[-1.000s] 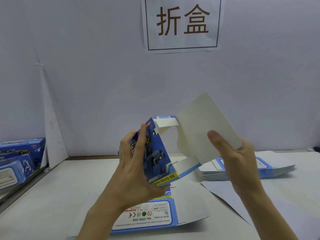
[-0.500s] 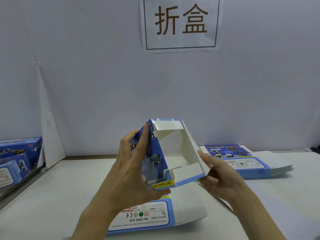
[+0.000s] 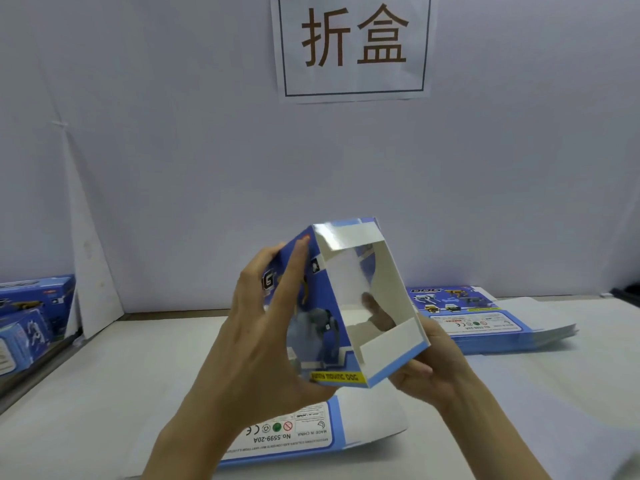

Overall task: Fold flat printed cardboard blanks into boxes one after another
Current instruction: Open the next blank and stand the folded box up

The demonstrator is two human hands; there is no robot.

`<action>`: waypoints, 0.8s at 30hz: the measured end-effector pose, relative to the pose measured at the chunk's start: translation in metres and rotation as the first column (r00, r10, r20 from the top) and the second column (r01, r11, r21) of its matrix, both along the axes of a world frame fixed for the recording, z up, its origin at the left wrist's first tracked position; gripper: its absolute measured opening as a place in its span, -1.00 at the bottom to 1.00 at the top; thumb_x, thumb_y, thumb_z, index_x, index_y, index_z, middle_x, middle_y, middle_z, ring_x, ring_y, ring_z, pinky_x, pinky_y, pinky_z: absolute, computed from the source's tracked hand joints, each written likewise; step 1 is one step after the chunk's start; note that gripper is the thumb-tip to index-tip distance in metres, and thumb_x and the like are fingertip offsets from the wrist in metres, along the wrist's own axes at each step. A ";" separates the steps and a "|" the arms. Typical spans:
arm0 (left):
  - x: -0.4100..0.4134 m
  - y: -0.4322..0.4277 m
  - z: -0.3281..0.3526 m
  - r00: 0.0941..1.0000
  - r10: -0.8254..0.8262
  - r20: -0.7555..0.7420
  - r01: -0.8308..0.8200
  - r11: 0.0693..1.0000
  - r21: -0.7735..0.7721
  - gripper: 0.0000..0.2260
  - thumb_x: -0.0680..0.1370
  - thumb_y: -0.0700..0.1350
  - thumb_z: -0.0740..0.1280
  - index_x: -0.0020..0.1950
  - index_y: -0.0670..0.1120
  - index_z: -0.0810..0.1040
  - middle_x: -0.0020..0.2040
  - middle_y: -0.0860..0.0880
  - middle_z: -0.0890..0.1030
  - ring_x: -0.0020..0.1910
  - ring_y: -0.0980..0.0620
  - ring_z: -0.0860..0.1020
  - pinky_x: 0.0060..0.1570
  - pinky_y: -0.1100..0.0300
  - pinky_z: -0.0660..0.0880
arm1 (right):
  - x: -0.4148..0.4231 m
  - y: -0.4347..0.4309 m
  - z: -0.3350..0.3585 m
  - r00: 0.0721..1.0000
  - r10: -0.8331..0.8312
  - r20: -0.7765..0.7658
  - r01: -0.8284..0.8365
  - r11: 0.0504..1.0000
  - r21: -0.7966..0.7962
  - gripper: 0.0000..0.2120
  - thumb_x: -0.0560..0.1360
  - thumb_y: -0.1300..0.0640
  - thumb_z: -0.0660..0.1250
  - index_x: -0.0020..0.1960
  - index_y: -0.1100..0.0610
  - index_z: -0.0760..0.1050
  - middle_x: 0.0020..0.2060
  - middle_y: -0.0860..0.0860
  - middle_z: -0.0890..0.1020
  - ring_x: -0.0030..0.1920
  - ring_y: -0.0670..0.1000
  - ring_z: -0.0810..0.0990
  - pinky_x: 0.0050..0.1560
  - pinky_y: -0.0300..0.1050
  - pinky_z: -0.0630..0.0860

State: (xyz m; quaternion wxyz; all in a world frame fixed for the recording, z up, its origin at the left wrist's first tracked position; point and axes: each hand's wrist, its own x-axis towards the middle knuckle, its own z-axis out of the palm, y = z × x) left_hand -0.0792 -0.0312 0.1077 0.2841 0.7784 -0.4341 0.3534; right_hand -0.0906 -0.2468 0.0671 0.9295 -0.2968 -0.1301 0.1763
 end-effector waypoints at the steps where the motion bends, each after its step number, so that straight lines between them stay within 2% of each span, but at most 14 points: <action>1: 0.000 0.000 -0.001 1.000 -0.005 0.003 0.005 1.000 0.012 0.13 0.15 0.27 0.55 0.49 0.18 -0.13 0.40 0.03 0.12 0.35 0.11 0.25 0.13 0.40 0.32 | 0.001 0.001 -0.003 0.999 0.018 -0.036 -0.018 1.000 -0.007 -0.48 0.05 0.22 0.70 -0.01 0.22 0.68 -0.17 0.13 0.69 -0.37 0.02 0.67 -0.53 -0.54 0.14; 3: 0.002 0.000 -0.002 1.000 -0.001 -0.022 0.002 1.000 0.030 0.10 0.17 0.27 0.50 0.49 0.18 -0.14 0.40 0.04 0.11 0.35 0.08 0.27 0.10 0.47 0.29 | 0.002 0.003 -0.005 0.994 0.043 -0.098 -0.044 0.999 -0.003 -0.44 0.01 0.26 0.70 -0.01 0.22 0.68 -0.13 0.15 0.70 -0.32 0.04 0.69 -0.47 -0.55 0.09; 5: 0.006 0.004 -0.003 0.999 0.032 -0.044 -0.031 0.999 0.027 0.11 0.15 0.27 0.48 0.50 0.18 -0.16 0.43 -0.03 0.11 0.35 0.06 0.28 0.12 0.41 0.32 | 0.002 0.003 -0.002 0.993 0.055 -0.108 -0.052 0.998 0.033 -0.46 0.04 0.33 0.68 0.01 0.28 0.67 -0.17 0.22 0.69 -0.37 0.06 0.67 -0.62 -0.48 0.28; 7: 0.009 0.008 -0.002 0.996 0.057 -0.062 -0.056 0.998 0.013 0.15 0.13 0.28 0.50 0.50 0.18 -0.18 0.44 -0.13 0.16 0.36 0.06 0.28 0.16 0.33 0.34 | 0.003 0.002 0.003 0.998 0.011 -0.066 -0.007 0.998 0.060 -0.56 0.15 0.30 0.65 0.00 0.30 0.66 -0.21 0.23 0.68 -0.42 0.02 0.65 -0.65 -0.38 0.37; 9: 0.008 0.006 -0.002 0.996 0.058 -0.069 -0.057 0.998 0.011 0.18 0.14 0.29 0.54 0.51 0.18 -0.20 0.44 -0.14 0.17 0.37 0.07 0.28 0.15 0.36 0.35 | 0.004 0.006 0.004 0.999 -0.038 -0.036 0.041 0.997 0.069 -0.61 0.17 0.20 0.66 -0.04 0.25 0.68 -0.22 0.15 0.70 -0.32 -0.03 0.65 -0.44 -0.51 0.32; 11: 0.007 0.002 -0.005 0.998 0.038 -0.044 -0.037 0.999 0.027 0.17 0.16 0.31 0.53 0.52 0.18 -0.19 0.44 -0.08 0.12 0.37 0.17 0.22 0.11 0.47 0.33 | 0.007 0.010 -0.002 0.994 -0.058 -0.092 0.064 0.996 0.069 -0.51 0.03 0.19 0.71 -0.06 0.20 0.70 -0.17 0.09 0.71 -0.13 -0.05 0.61 -0.16 -0.54 0.13; 12: 0.006 0.000 -0.006 0.999 0.022 -0.048 -0.020 0.999 0.037 0.15 0.17 0.30 0.49 0.52 0.20 -0.20 0.44 -0.02 0.09 0.37 0.22 0.20 0.08 0.50 0.32 | 0.009 0.010 -0.006 0.989 -0.049 -0.139 0.063 0.993 0.099 -0.44 -0.04 0.24 0.72 -0.05 0.22 0.70 -0.15 0.11 0.70 -0.11 -0.03 0.60 -0.10 -0.53 0.13; 13: 0.007 0.000 -0.007 0.998 0.011 -0.059 -0.008 0.999 0.041 0.12 0.18 0.30 0.47 0.52 0.22 -0.21 0.45 0.01 0.08 0.37 0.25 0.19 0.07 0.50 0.34 | 0.011 0.009 -0.009 0.983 -0.038 -0.177 0.061 0.990 0.128 -0.39 -0.06 0.30 0.71 -0.02 0.24 0.68 -0.13 0.14 0.70 -0.13 0.00 0.62 -0.10 -0.50 0.24; 14: 0.008 0.000 -0.007 0.998 0.015 -0.059 -0.013 0.999 0.037 0.12 0.19 0.32 0.46 0.53 0.22 -0.21 0.45 0.00 0.09 0.37 0.23 0.22 0.07 0.47 0.36 | 0.011 0.008 -0.008 0.981 -0.037 -0.189 0.062 0.990 0.127 -0.38 -0.07 0.33 0.70 -0.01 0.25 0.68 -0.12 0.17 0.70 -0.16 0.02 0.63 -0.17 -0.49 0.31; 16: 0.013 0.005 -0.007 0.997 0.050 -0.052 -0.049 0.999 0.014 0.16 0.18 0.36 0.49 0.54 0.16 -0.20 0.44 -0.06 0.13 0.37 0.11 0.27 0.11 0.37 0.39 | 0.006 0.006 0.001 0.988 -0.076 -0.134 0.085 0.994 0.064 -0.45 -0.06 0.28 0.71 -0.08 0.24 0.70 -0.16 0.16 0.70 -0.26 -0.01 0.61 -0.30 -0.52 0.20; 19: 0.016 0.008 -0.007 0.996 0.046 -0.079 -0.047 0.999 -0.011 0.19 0.18 0.35 0.50 0.55 0.08 -0.18 0.45 -0.06 0.13 0.41 0.15 0.22 0.18 0.50 0.30 | -0.002 0.005 0.010 0.993 -0.081 -0.083 0.083 0.996 0.025 -0.51 -0.08 0.28 0.71 -0.17 0.27 0.70 -0.26 0.17 0.69 -0.48 -0.01 0.58 -0.57 -0.52 0.24; 22: 0.014 0.007 -0.008 0.998 0.019 -0.066 -0.022 0.999 -0.039 0.19 0.18 0.37 0.50 0.55 0.13 -0.20 0.44 -0.10 0.10 0.43 0.24 0.15 0.19 0.61 0.24 | -0.004 0.006 0.010 0.991 -0.031 -0.129 0.028 0.999 -0.024 -0.38 -0.16 0.35 0.70 -0.10 0.27 0.70 -0.18 0.17 0.70 -0.51 0.02 0.53 -0.56 -0.52 0.14; 24: 0.014 0.009 -0.007 0.998 -0.003 -0.066 -0.001 0.998 -0.060 0.19 0.17 0.33 0.51 0.55 0.15 -0.21 0.44 -0.10 0.08 0.43 0.19 0.17 0.22 0.58 0.24 | -0.003 0.005 0.011 0.988 -0.040 -0.150 0.037 0.999 -0.025 -0.39 -0.12 0.38 0.69 -0.07 0.31 0.68 -0.19 0.23 0.68 -0.60 -0.03 0.47 -0.64 -0.47 0.21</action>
